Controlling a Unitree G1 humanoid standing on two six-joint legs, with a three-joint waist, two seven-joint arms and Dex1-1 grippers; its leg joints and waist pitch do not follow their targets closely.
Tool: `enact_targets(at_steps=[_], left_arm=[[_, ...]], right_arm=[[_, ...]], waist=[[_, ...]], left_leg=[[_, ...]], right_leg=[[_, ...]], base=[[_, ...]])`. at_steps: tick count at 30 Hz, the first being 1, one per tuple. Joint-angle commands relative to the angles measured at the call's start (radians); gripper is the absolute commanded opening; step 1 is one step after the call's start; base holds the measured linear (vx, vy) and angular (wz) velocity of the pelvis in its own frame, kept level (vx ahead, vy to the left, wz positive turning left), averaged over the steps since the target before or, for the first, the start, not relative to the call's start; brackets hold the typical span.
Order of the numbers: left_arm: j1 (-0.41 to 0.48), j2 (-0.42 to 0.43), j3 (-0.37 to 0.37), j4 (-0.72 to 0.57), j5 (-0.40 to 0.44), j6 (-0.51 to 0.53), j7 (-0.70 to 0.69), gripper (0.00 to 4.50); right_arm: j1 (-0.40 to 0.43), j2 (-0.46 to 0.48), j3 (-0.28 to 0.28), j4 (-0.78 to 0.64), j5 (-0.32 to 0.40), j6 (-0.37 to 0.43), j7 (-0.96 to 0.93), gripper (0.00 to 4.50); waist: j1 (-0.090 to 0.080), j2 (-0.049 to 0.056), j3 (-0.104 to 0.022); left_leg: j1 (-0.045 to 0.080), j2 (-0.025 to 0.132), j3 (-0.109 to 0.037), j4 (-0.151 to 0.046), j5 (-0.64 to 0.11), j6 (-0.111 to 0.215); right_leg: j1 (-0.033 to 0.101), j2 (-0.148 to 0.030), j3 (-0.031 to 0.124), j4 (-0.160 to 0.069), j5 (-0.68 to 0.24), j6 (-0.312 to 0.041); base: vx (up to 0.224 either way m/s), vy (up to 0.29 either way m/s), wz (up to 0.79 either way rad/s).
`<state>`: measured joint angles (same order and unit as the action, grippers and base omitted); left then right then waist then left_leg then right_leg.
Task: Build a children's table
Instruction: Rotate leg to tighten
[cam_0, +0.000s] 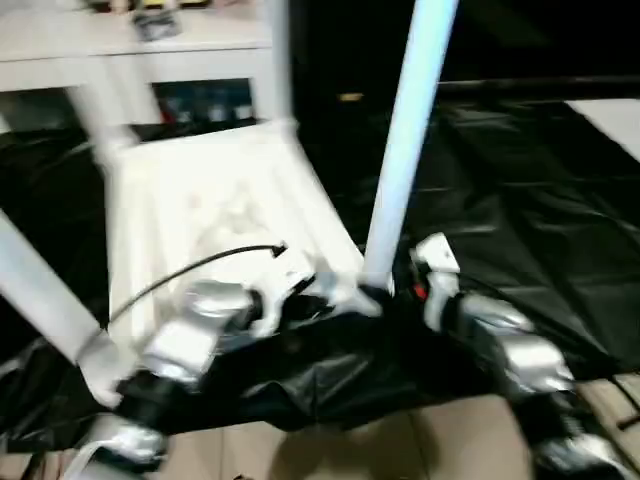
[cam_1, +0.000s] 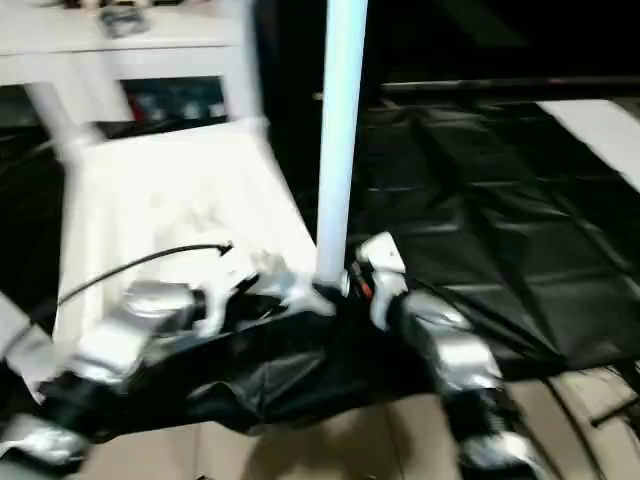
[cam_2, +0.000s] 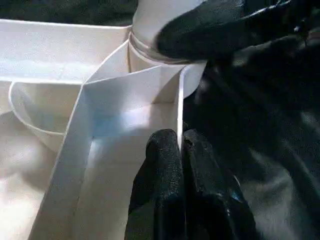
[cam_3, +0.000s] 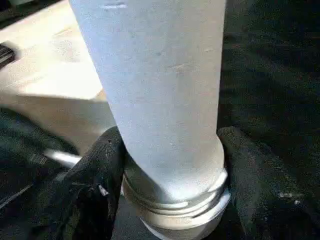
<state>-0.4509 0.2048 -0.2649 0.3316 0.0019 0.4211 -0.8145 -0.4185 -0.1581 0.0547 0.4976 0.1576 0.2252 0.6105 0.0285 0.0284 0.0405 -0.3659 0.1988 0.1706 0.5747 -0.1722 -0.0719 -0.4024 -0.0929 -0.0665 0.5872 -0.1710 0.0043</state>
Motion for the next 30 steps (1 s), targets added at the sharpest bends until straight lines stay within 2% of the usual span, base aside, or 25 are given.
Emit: enact_targets(at_steps=[1,2,3,6,7,8,9,11,13,14,17,19,20,21,22,23,24,27,28,30], left_arm=[[-0.034,-0.075,-0.03,-0.016,-0.026,-0.005,0.018,0.0],[-0.034,-0.09,-0.034,-0.018,-0.026,-0.004,0.024,0.0],[-0.03,-0.099,-0.045,-0.028,-0.027,-0.006,0.015,0.0],[-0.021,-0.089,-0.052,-0.039,-0.024,-0.014,-0.001,0.0],[-0.016,-0.08,-0.053,-0.044,-0.021,-0.02,-0.009,0.0],[-0.014,-0.077,-0.054,-0.045,-0.021,-0.023,-0.012,0.0],[-0.012,-0.068,-0.053,-0.047,-0.021,-0.025,-0.019,0.0],[-0.003,-0.038,-0.057,-0.06,-0.029,-0.035,-0.06,0.0],[0.005,-0.005,-0.064,-0.078,-0.041,-0.039,-0.108,0.0],[0.008,0.006,-0.067,-0.084,-0.046,-0.04,-0.125,0.0],[0.012,0.03,-0.072,-0.09,-0.047,-0.045,-0.156,0.0],[0.014,0.064,-0.076,-0.093,-0.05,-0.052,-0.204,0.0],[0.014,0.064,-0.076,-0.093,-0.05,-0.052,-0.204,0.0],[0.013,0.085,-0.079,-0.096,-0.054,-0.057,-0.232,0.0],[0.013,0.093,-0.081,-0.097,-0.056,-0.058,-0.243,0.0],[0.011,0.116,-0.085,-0.101,-0.061,-0.06,-0.276,0.0],[0.011,0.123,-0.087,-0.103,-0.063,-0.06,-0.287,0.0],[0.006,0.148,-0.09,-0.102,-0.065,-0.062,-0.326,0.0],[0.003,0.153,-0.09,-0.101,-0.065,-0.063,-0.334,0.0],[0.0,0.161,-0.093,-0.097,-0.066,-0.067,-0.344,0.0]], right_arm=[[-0.008,0.065,0.046,0.092,-0.043,0.016,-0.093,2.62],[-0.015,0.081,0.049,0.106,-0.052,0.0,-0.112,2.62],[-0.021,0.101,0.047,0.115,-0.048,-0.019,-0.11,3.18],[-0.028,0.115,0.024,0.122,-0.027,-0.02,-0.099,3.32],[-0.03,0.116,0.018,0.121,-0.022,-0.022,-0.093,3.38],[-0.031,0.115,0.017,0.121,-0.021,-0.023,-0.091,3.67],[-0.029,0.105,0.029,0.114,-0.029,-0.034,-0.076,3.75],[-0.023,0.071,0.046,0.085,-0.029,-0.048,-0.017,3.79],[-0.017,0.034,0.057,0.058,-0.02,-0.067,0.06,3.79],[-0.016,0.021,0.061,0.05,-0.017,-0.076,0.087,3.79],[-0.016,-0.009,0.069,0.044,-0.021,-0.111,0.13,3.79],[-0.01,-0.058,0.079,0.023,-0.006,-0.12,0.233,3.79],[-0.01,-0.058,0.079,0.023,-0.006,-0.12,0.233,3.79],[0.007,-0.093,0.097,-0.013,0.007,-0.108,0.32,3.79],[0.015,-0.109,0.106,-0.029,0.012,-0.103,0.356,3.79],[0.034,-0.148,0.128,-0.067,0.029,-0.088,0.441,3.79],[0.039,-0.159,0.134,-0.078,0.035,-0.082,0.467,3.79],[0.061,-0.204,0.165,-0.123,0.058,-0.052,0.561,3.79],[0.065,-0.213,0.172,-0.131,0.062,-0.048,0.579,3.62],[0.066,-0.218,0.178,-0.136,0.063,-0.045,0.594,3.45]], waist=[[0.001,-0.009,-0.045],[0.001,-0.009,-0.046],[0.001,-0.009,-0.047],[0.0,-0.008,-0.047],[0.001,-0.007,-0.05],[0.004,-0.006,-0.05],[0.004,-0.01,-0.051],[0.01,-0.008,-0.054],[0.014,-0.008,-0.056],[0.016,-0.007,-0.057],[0.02,-0.005,-0.064],[0.024,-0.008,-0.065],[0.025,-0.007,-0.065],[0.028,-0.009,-0.063],[0.035,-0.012,-0.063],[0.037,-0.009,-0.063],[0.043,-0.012,-0.06],[0.054,-0.011,-0.056],[0.059,-0.01,-0.055],[0.059,-0.012,-0.055]], left_leg=[[0.005,0.013,-0.01,-0.074,-0.388,-0.004],[0.007,0.012,-0.011,-0.073,-0.393,-0.003],[0.006,0.014,-0.012,-0.075,-0.39,0.0],[0.004,0.016,-0.013,-0.079,-0.401,0.006],[0.006,0.018,-0.012,-0.079,-0.395,0.007],[0.009,0.02,-0.01,-0.079,-0.386,0.008],[0.009,0.02,-0.008,-0.078,-0.382,0.01],[0.008,0.021,-0.004,-0.077,-0.349,0.018],[0.005,0.021,-0.003,-0.075,-0.325,0.029],[0.006,0.023,0.002,-0.071,-0.298,0.041],[0.001,0.021,0.005,-0.064,-0.205,0.062],[0.001,0.021,0.004,-0.062,-0.184,0.07],[0.0,0.021,0.005,-0.061,-0.178,0.081],[0.002,0.022,0.007,-0.061,-0.18,0.087],[0.003,0.024,0.008,-0.061,-0.185,0.091],[0.005,0.025,0.007,-0.061,-0.189,0.09],[0.007,0.026,0.008,-0.062,-0.198,0.09],[0.009,0.029,0.009,-0.067,-0.236,0.07],[0.015,0.031,0.011,-0.068,-0.258,0.063],[0.014,0.031,0.011,-0.069,-0.269,0.049]], right_leg=[[0.029,-0.043,0.023,-0.106,-0.56,-0.097],[0.029,-0.045,0.021,-0.109,-0.573,-0.091],[0.031,-0.045,0.021,-0.108,-0.552,-0.093],[0.032,-0.042,0.021,-0.104,-0.515,-0.103],[0.032,-0.042,0.024,-0.101,-0.482,-0.116],[0.03,-0.041,0.027,-0.097,-0.436,-0.135],[0.029,-0.04,0.029,-0.095,-0.417,-0.144],[0.034,-0.039,0.032,-0.086,-0.351,-0.169],[0.038,-0.04,0.033,-0.083,-0.318,-0.177],[0.037,-0.04,0.036,-0.078,-0.264,-0.199],[0.046,-0.038,0.035,-0.061,-0.146,-0.232],[0.051,-0.038,0.033,-0.058,-0.119,-0.242],[0.052,-0.038,0.033,-0.056,-0.11,-0.248],[0.051,-0.037,0.033,-0.057,-0.113,-0.25],[0.052,-0.04,0.034,-0.058,-0.133,-0.247],[0.05,-0.04,0.034,-0.058,-0.143,-0.247],[0.049,-0.038,0.033,-0.061,-0.166,-0.24],[0.047,-0.039,0.034,-0.067,-0.237,-0.222],[0.042,-0.039,0.036,-0.071,-0.264,-0.215],[0.042,-0.041,0.036,-0.072,-0.287,-0.21]], base=[[0.0,0.0,0.0],[0.0,0.0,0.0],[0.0,0.0,0.0],[0.0,0.0,0.0],[0.0,0.0,0.0],[0.0,0.0,0.0],[0.0,0.0,0.0],[0.0,0.0,0.0],[0.0,0.0,0.0],[0.055,-0.013,0.05],[0.036,-0.008,0.03],[0.0,0.0,0.0],[0.0,0.0,0.0],[0.0,0.0,0.0],[0.0,0.0,0.0],[0.0,0.0,0.0],[0.0,0.0,0.0],[0.0,0.0,0.0],[0.0,0.0,0.0],[0.0,0.0,0.0]])
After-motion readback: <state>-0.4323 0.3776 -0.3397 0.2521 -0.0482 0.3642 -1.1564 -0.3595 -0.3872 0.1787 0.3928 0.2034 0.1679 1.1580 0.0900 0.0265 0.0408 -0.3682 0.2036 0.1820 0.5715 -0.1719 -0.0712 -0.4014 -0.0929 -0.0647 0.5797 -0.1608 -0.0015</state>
